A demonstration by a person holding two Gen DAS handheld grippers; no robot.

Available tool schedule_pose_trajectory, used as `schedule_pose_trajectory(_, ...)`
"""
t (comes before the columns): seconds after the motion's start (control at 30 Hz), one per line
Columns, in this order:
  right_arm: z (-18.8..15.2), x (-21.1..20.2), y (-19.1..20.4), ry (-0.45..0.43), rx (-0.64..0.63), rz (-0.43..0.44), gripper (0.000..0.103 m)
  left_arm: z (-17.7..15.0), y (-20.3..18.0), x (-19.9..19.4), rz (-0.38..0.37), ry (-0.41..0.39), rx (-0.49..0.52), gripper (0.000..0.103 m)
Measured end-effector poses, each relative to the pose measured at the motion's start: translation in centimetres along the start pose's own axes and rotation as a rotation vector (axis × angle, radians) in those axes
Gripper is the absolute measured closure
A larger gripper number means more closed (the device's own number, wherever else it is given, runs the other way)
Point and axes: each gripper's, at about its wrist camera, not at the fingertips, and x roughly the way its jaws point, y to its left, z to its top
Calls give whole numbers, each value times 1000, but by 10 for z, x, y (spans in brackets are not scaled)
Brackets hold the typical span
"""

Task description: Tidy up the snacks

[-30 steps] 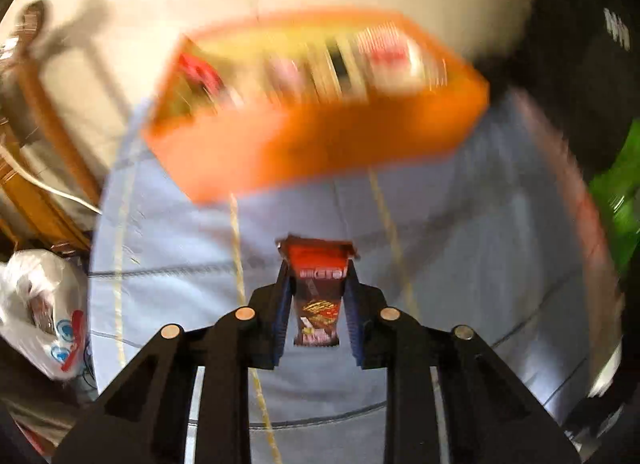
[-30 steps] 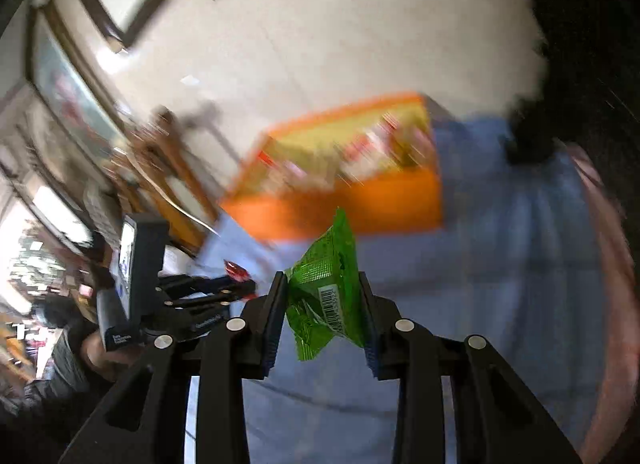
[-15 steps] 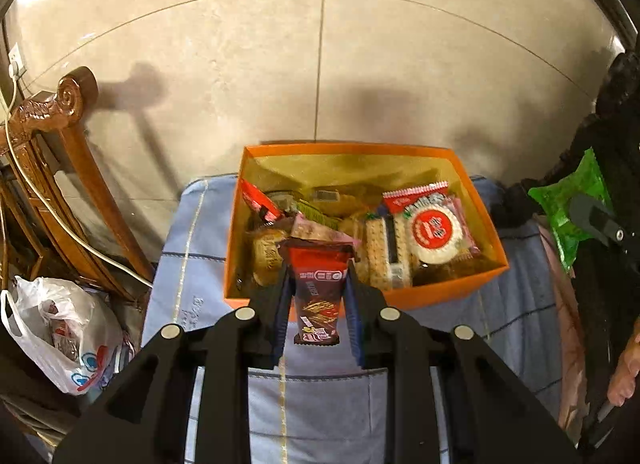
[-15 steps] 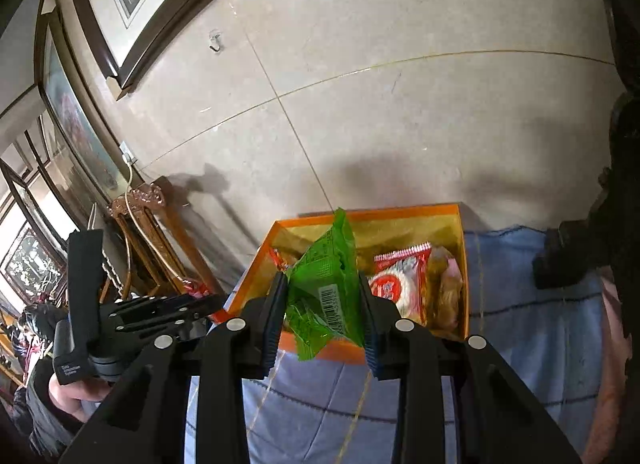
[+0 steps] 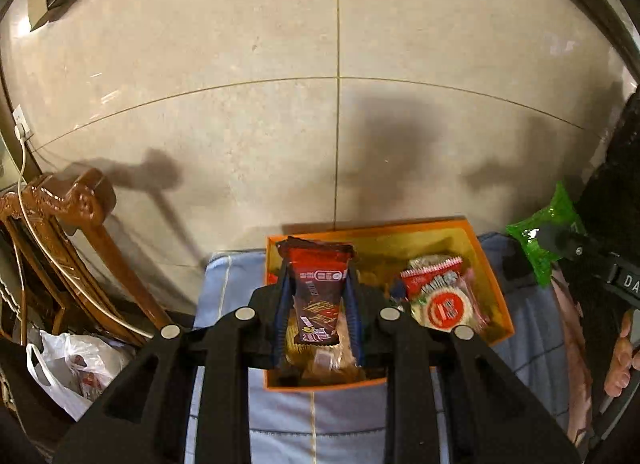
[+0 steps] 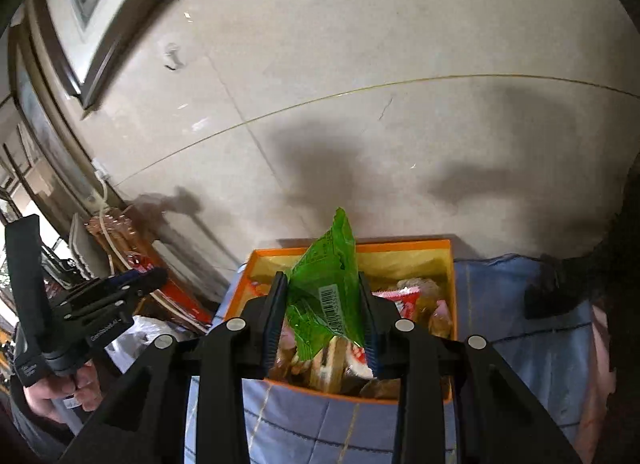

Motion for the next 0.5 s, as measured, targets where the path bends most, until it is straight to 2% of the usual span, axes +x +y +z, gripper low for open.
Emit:
schedule_pose_trajectory(0.03, 4, 3, 1, -6, -12, -20, 69, 3, -1, 4, 10, 3, 3, 79)
schedule_pose_trajectory(0.07, 7, 6, 1, -9, -20, -40, 61, 7, -1, 10, 31, 2, -6, 65)
schedule_pose_trajectory(0.1, 9, 11, 1, -4, -19, -68, 18, 13, 2, 16, 89, -11, -40, 41)
schedule_pose_trajectory(0.13, 13, 18, 0, 9, -8, -107, 3, 16, 4, 19, 167, -18, -78, 8)
schedule_pose_trajectory(0.17, 15, 19, 0, -2, 4, -139, 4, 17, 7, 19, 203, -40, -106, 4)
schedule_pose_trajectory(0.27, 17, 18, 5, -22, -26, -148, 4, 21, 7, 19, 153, -44, -91, 4)
schedule_pose_trajectory(0.33, 16, 13, 6, -40, -24, -143, 4, 19, 3, 17, 168, -55, -58, 4)
schedule_pose_trajectory(0.5, 12, -7, 8, -44, -15, -128, 4, 6, 1, 0, 120, -45, -55, 4)
